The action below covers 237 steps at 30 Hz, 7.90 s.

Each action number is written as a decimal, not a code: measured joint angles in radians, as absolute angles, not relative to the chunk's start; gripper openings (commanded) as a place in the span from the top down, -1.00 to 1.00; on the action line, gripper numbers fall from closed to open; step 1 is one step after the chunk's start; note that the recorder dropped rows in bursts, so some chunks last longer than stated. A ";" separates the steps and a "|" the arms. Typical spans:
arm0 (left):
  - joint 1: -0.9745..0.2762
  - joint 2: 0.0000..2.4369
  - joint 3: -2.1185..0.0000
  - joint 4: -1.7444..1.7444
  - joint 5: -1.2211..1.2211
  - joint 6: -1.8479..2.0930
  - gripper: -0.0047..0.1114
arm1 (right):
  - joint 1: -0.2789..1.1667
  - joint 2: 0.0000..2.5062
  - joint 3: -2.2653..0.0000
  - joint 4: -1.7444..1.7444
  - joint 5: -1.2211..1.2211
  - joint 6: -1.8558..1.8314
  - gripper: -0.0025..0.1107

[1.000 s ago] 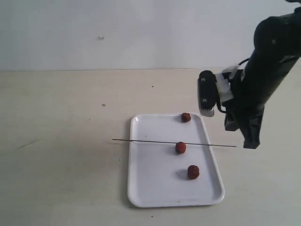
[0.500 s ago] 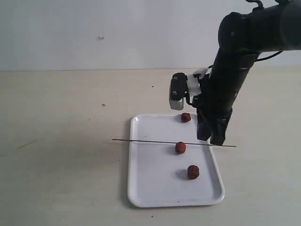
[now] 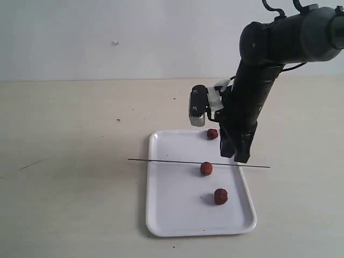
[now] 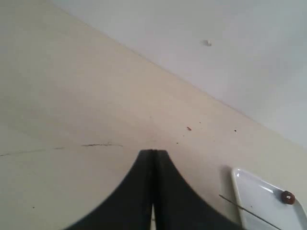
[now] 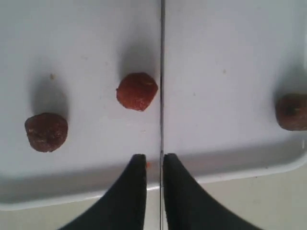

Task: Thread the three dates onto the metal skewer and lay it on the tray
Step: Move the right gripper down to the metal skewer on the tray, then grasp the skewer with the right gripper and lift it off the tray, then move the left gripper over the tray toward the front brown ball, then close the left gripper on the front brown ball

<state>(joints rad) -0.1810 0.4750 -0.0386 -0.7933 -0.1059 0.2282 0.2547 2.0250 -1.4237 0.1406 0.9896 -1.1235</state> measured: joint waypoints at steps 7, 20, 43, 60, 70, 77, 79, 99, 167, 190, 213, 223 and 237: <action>-0.181 0.475 -0.039 -0.793 -0.106 0.228 0.92 | 0.255 2.085 -1.424 0.068 0.986 -1.020 0.26; -0.181 0.475 -0.039 -0.793 -0.106 0.228 0.92 | 0.255 2.107 -1.424 0.027 0.908 -1.017 0.26; -0.181 0.475 -0.039 -0.793 -0.106 0.228 0.92 | 0.255 2.159 -1.430 0.024 0.902 -1.021 0.96; -0.181 0.475 -0.039 -0.793 -0.123 0.228 0.92 | 0.252 1.960 -1.430 -0.023 1.006 -0.801 0.96; -0.181 0.475 -0.039 -0.793 -0.103 0.214 0.92 | 0.164 1.622 -1.282 0.000 1.187 -0.445 0.96; -0.181 0.477 -0.099 -0.793 0.041 0.204 0.92 | 0.149 1.293 -0.997 0.000 1.216 -0.307 0.96; -0.181 0.494 -0.160 -0.793 0.106 0.213 0.92 | 0.149 1.223 -0.931 0.000 1.216 -0.278 0.96; -0.220 1.421 -1.196 -0.528 1.194 0.774 0.92 | 0.149 0.962 -0.796 0.130 1.191 -0.258 0.96; -0.987 2.058 -1.493 0.109 0.676 0.583 0.13 | 0.149 0.851 -0.692 -0.009 1.175 -0.110 0.96; -1.017 2.174 -1.604 0.087 0.765 0.594 0.13 | 0.149 0.812 -0.626 -0.210 1.078 0.026 0.96; -1.017 2.238 -1.613 0.037 0.696 0.645 0.13 | 0.149 0.812 -0.626 -0.212 1.064 0.028 0.96; -1.007 2.244 -1.613 0.048 0.674 0.791 0.13 | 0.149 0.812 -0.626 -0.212 1.064 0.028 0.96; -1.000 2.253 -1.613 0.048 0.648 0.858 0.31 | 0.149 0.812 -0.626 -0.212 1.064 0.028 0.96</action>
<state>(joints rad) -1.0001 2.2526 -1.6126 0.0476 0.6484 0.8577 0.1486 0.8120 -0.6255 -0.2122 1.0637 0.0281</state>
